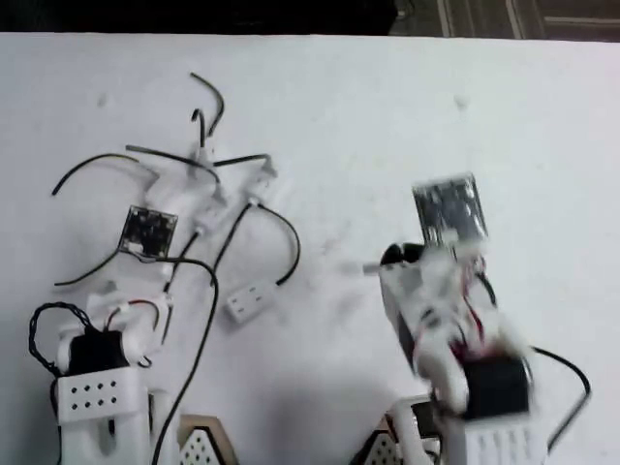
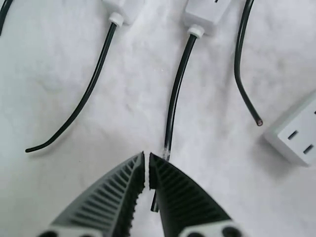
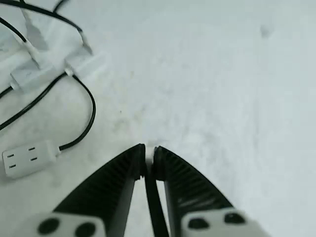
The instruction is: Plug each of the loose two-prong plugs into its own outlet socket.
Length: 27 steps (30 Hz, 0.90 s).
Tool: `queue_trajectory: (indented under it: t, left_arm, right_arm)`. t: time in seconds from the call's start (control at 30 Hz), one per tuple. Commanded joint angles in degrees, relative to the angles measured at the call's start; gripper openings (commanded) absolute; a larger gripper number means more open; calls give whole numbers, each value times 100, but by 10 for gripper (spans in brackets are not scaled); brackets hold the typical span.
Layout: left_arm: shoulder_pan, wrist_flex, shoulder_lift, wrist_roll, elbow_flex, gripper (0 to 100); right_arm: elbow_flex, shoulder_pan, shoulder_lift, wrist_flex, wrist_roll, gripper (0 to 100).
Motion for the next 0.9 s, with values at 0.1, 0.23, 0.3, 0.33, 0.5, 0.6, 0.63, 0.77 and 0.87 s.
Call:
queue_trajectory:
  t: [0.1,0.23,0.3,0.33,0.5,0.6,0.63,0.77,0.87]
  left_arm:
    - [22,-105,-84,-53,-26,46]
    - [22,-97,-84,-53,-26,46]
    - [22,-97,-84,-53,-26,46]
    - [22,-97,-84,-53,-26,46]
    - [22,-97,-84,-53,-26,46]
    - [22,-97,-84,-53,-26,46]
    - [22,-97,-84,-53,-26,46]
    - [22,-97,-84,-53,-26,46]
    - [22,-97,-84,-62,-26,46]
  right_arm:
    - [-70,40,-769,-295,765,22]
    - [352,31,48,-1051,730,96]
    - [545,-84,629,-1490,440,186]
    - [607,-163,919,-1631,290,228]
    - [448,-796,1842,-1771,26,326]
    - [360,-910,1789,-1736,26,326]
    - [360,-927,1736,-1631,26,326]
    - [448,-919,1833,-901,44,309]
    - [659,-901,2158,-708,70,254]
